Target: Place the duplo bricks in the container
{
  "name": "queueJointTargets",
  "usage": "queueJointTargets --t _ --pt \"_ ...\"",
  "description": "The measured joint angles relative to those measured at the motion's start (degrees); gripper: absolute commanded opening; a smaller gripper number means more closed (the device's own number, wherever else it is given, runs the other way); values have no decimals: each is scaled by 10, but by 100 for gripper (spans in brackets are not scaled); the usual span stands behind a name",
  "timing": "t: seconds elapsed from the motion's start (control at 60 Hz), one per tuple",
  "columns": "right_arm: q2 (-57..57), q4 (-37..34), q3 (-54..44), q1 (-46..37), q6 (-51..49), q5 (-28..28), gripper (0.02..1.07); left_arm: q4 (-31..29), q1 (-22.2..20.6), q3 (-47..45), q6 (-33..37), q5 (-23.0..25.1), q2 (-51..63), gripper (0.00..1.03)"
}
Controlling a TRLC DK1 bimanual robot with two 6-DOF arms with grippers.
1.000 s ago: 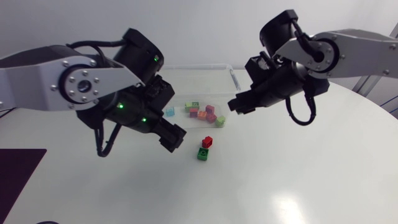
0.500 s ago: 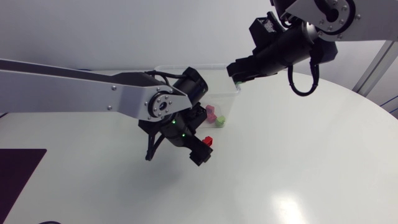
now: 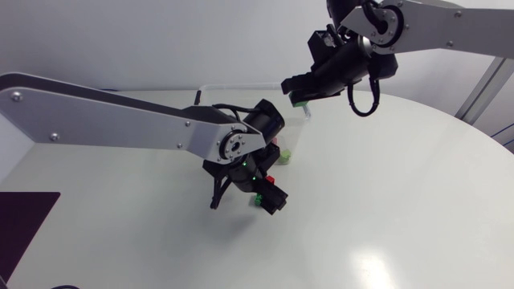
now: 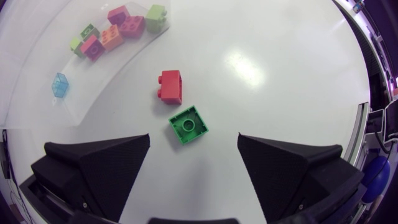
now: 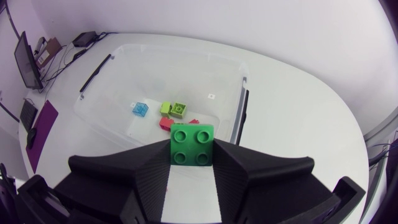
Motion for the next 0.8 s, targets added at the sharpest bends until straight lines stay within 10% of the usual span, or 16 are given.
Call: queueJointTargets --t 0.217,0.65,0.8 --pt "59 0 48 -1 4 -11 86 11 0 7 -10 0 14 98" --pt "-30 16 -44 -21 4 -15 88 14 0 40 -25 -1 63 98" --pt "-92 26 -103 -29 4 -28 88 8 0 56 -34 -3 80 79"
